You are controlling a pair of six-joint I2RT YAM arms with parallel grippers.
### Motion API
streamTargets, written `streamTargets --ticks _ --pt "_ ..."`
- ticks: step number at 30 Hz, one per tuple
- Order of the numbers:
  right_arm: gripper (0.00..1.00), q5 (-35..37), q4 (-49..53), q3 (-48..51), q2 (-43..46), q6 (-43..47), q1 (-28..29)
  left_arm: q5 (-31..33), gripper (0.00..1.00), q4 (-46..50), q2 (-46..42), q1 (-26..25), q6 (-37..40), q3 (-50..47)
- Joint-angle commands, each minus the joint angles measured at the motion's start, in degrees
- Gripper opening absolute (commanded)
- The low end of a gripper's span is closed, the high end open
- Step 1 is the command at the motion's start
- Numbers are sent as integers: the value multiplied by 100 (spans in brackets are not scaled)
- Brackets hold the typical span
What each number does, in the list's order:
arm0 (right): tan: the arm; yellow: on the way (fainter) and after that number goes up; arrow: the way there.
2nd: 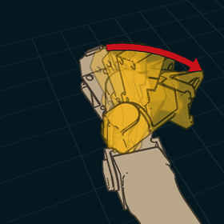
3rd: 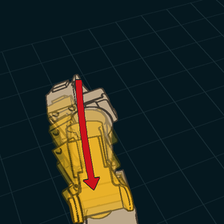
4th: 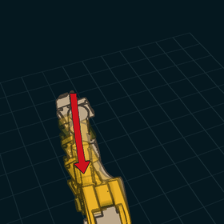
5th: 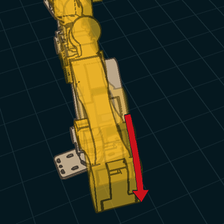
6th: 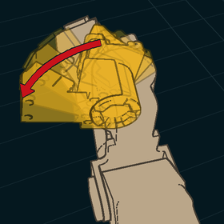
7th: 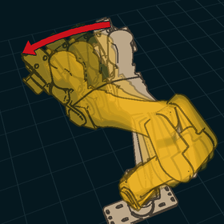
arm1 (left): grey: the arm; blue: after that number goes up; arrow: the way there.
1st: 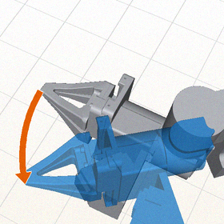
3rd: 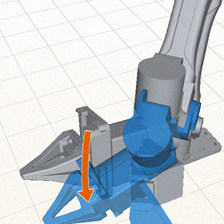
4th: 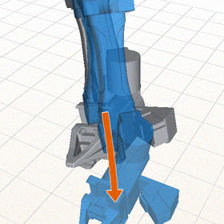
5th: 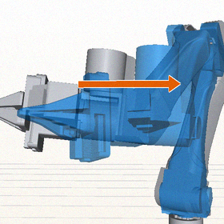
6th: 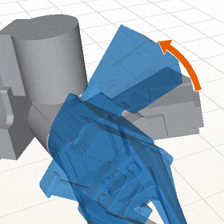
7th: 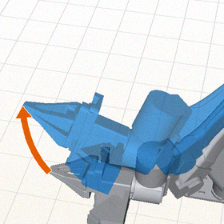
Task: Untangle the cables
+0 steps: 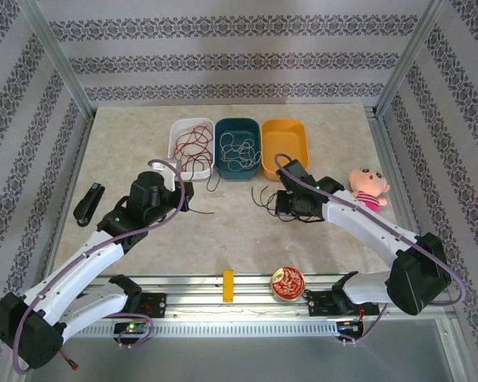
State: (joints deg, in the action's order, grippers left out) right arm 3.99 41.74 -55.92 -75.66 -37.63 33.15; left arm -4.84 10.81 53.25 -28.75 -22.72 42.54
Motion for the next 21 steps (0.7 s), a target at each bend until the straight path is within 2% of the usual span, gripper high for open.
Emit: streamTargets --ticks 1,9,16,21 --pt "0 84 -35 187 170 -111 -19 -378 0 -517 77 72 39 313" --pt "0 68 -232 444 542 -145 -35 -857 0 -1339 1372 72 376 1429" --pt "0 178 -485 859 910 -219 -45 -1300 0 -1954 2736 54 314 2419" --pt "0 170 -603 978 970 -263 -52 -1232 0 -2082 3657 -18 303 3105"
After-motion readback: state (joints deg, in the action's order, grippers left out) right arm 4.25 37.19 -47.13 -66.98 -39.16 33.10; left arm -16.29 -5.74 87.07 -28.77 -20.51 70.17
